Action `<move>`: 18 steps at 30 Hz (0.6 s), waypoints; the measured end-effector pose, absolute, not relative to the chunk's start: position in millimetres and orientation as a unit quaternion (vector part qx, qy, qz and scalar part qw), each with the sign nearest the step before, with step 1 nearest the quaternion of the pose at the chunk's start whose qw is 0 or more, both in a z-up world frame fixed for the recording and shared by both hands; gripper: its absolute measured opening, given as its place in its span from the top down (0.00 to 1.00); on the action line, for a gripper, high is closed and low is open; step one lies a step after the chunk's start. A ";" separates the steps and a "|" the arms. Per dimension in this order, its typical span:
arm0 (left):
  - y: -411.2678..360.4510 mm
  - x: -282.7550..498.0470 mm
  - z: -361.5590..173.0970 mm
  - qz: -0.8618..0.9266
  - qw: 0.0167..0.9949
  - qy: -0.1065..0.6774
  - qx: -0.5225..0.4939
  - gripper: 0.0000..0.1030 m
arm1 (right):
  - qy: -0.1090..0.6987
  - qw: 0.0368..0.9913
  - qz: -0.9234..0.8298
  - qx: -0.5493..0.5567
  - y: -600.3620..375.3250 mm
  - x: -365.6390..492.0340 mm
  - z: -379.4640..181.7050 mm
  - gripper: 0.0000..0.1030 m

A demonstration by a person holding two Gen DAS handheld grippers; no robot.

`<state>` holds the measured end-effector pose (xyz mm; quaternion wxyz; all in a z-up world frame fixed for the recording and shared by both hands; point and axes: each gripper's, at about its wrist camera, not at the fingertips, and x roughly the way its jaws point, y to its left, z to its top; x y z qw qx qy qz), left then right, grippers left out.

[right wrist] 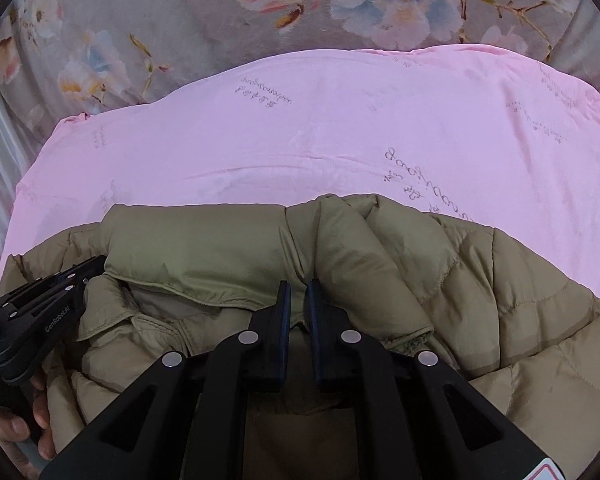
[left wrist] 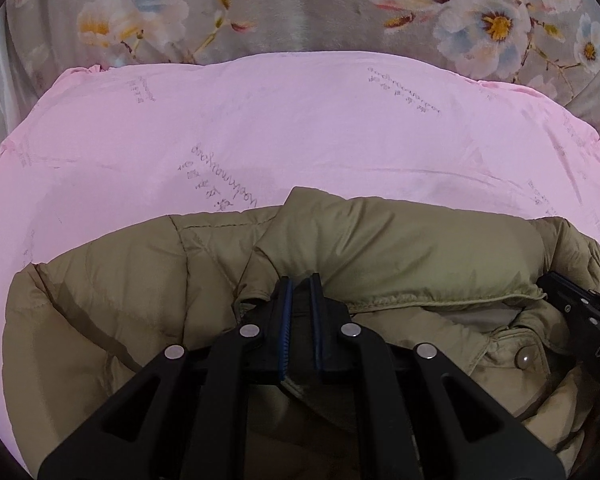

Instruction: Fold large clothes

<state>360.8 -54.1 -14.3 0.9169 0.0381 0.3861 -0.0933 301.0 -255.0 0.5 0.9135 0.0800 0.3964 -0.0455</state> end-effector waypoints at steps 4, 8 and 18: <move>-60.7 360.7 -15.2 -0.083 0.918 0.384 0.057 0.93 | 0.398 0.914 -0.055 0.062 -249.3 303.3 -0.7 0.93; -65.6 361.5 -15.6 -0.075 0.918 0.382 0.072 0.93 | 0.396 0.915 -0.054 0.059 -249.2 304.4 -1.5 0.93; -73.8 367.9 -15.5 -0.064 0.918 0.380 0.091 0.93 | 0.392 0.917 -0.049 0.053 -251.3 314.8 -4.5 0.93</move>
